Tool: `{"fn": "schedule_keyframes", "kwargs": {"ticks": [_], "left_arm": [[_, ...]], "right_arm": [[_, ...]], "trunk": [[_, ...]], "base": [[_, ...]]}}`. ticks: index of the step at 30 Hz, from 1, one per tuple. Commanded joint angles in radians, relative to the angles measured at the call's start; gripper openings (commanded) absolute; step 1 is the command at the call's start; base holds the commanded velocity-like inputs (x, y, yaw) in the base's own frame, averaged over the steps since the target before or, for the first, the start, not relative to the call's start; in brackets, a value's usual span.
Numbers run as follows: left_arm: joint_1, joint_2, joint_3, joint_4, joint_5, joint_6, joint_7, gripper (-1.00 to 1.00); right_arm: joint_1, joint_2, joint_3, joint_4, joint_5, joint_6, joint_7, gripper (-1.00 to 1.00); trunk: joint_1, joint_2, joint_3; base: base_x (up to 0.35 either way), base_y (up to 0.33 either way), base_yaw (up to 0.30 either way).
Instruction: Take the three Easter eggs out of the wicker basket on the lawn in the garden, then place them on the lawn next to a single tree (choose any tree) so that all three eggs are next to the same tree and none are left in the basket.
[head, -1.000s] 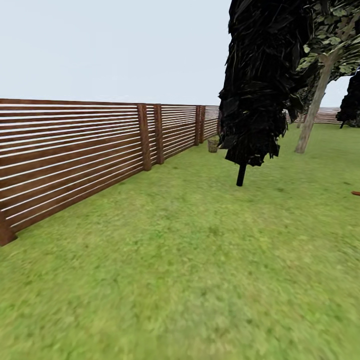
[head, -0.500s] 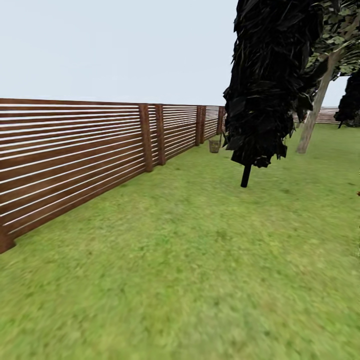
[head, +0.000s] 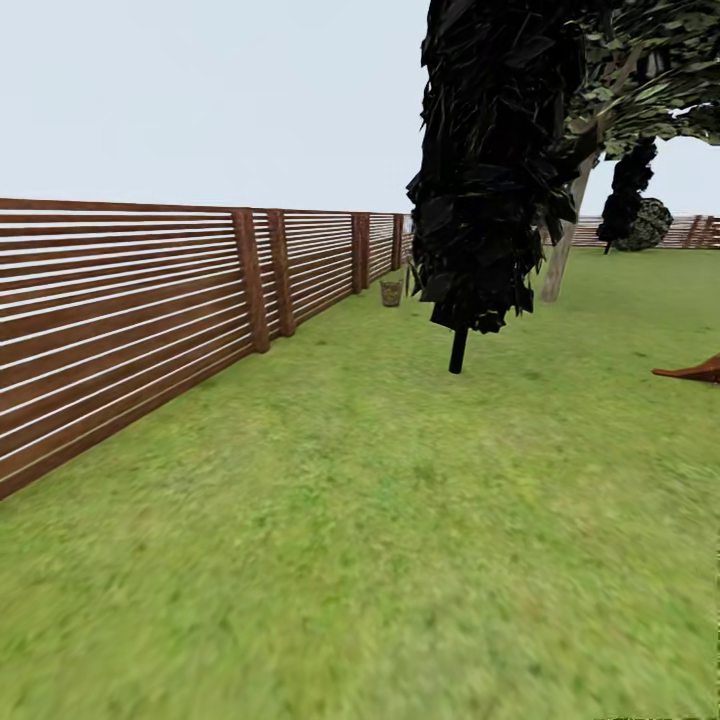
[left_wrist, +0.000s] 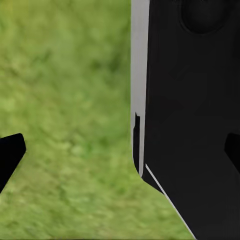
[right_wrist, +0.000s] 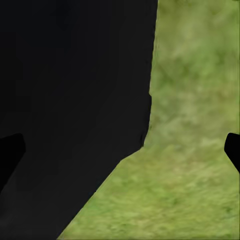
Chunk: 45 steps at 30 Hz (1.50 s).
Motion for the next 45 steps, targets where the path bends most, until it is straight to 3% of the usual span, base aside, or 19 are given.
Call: {"fn": "schedule_keyframes", "kwargs": {"ticks": [1,45], "left_arm": [[0.001,0.0,0.0,-0.003,-0.001,0.0,-0.001,1.0],[0.001,0.0,0.0,-0.003,-0.001,0.002,-0.001,1.0]], "right_arm": [[0.0,0.0,0.0,0.001,0.003,-0.002,0.002,1.0],[-0.001,0.0,0.0,0.001,0.003,-0.002,0.0,1.0]], "trunk": [[0.0,0.0,0.0],[0.0,0.0,0.0]], "base": [[0.234,0.27,-0.262],[0.248,0.256,-0.017]]}}
